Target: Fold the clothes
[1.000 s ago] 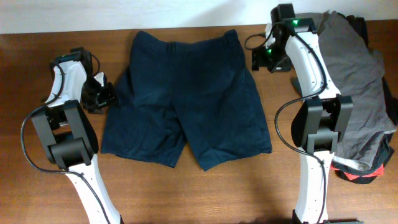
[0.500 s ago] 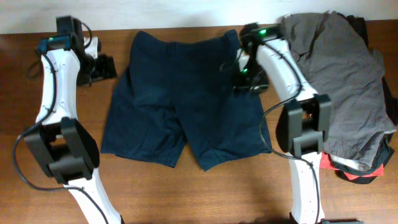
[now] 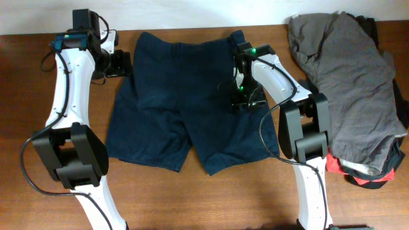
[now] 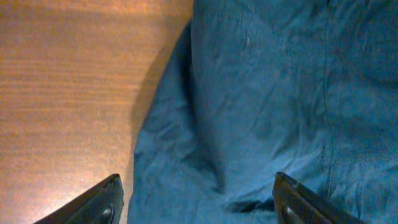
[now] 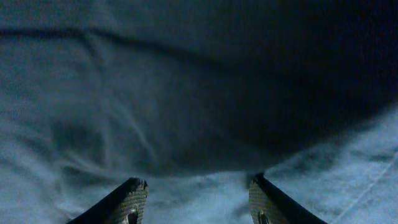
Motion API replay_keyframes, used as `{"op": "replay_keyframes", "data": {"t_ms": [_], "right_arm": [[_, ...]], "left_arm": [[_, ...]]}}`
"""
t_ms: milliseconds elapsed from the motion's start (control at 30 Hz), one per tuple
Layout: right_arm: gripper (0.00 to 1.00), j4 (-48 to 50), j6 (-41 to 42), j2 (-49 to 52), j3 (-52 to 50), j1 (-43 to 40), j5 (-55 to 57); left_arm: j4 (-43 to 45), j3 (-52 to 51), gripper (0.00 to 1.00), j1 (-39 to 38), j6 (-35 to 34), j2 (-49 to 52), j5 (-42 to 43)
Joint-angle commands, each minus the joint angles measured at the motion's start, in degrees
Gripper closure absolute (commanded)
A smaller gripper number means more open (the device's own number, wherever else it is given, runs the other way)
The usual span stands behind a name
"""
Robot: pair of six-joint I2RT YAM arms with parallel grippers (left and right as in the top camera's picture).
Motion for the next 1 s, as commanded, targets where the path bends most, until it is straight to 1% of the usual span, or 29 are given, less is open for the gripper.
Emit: {"op": "replay_keyframes", "data": {"t_ms": [0,67,133,200,333,400,433,467,533,567,600,700,800,867,900,967], "right_arm": [[0.42,3.04,0.85,-0.61,-3.02,-1.36,2.29],[0.42,6.25,0.83,-0.42,-4.68,-2.40,4.17],[0.38,10.05,0.81,-0.17,-6.45,-3.61,6.14],[0.35,14.88,0.79,0.07,-8.66,-5.29,7.23],[0.33,26.23,-0.33,2.01,-11.08,-9.27,8.72],[0.30,31.43,-1.92,3.26,-11.13,-10.80,8.70],[0.26,34.25,-3.06,3.67,-11.13,-11.47,8.70],[0.21,36.89,-3.85,4.00,-11.13,-12.00,8.70],[0.05,41.22,-4.22,4.09,-11.08,-12.74,8.50],[0.03,42.12,-4.26,3.93,-10.58,-12.83,8.35],[0.00,41.75,-4.90,3.74,-9.53,-12.87,7.61],[0.01,35.78,-6.10,2.60,-4.26,-12.35,3.54],[0.01,26.23,-6.10,1.42,3.34,-11.10,0.66],[0.01,19.47,-6.10,0.94,8.98,-9.99,0.46],[0.01,14.47,-6.12,0.68,13.38,-9.09,0.48],[0.01,8.59,-6.12,0.44,18.95,-7.85,0.48]], "left_arm": [[1.42,0.13,0.23,-0.52,2.27,0.17,0.72],[2.49,0.13,0.23,-0.85,3.19,0.17,0.68],[3.85,0.13,0.23,-1.40,3.69,0.26,0.68],[5.27,0.13,0.17,-1.90,3.67,0.42,0.70],[8.72,0.13,0.14,-3.50,3.69,0.85,0.68],[10.45,0.13,0.13,-4.37,3.72,1.31,0.66],[11.54,0.13,0.13,-4.87,3.80,1.68,0.66],[12.55,0.13,0.09,-5.31,4.59,2.16,0.68],[14.75,0.13,0.08,-6.23,6.49,3.26,0.66],[16.11,0.13,0.08,-6.73,7.54,3.89,0.66],[17.40,0.13,0.08,-7.15,8.35,4.72,0.66],[21.97,0.13,0.07,-8.35,11.54,7.74,0.66],[26.67,0.13,0.07,-8.87,12.63,11.02,0.68],[29.16,0.13,0.07,-8.92,12.63,12.98,0.70],[30.95,0.13,0.07,-8.92,12.63,14.51,0.70],[33.00,0.13,0.07,-8.92,12.66,16.09,0.70]]}}
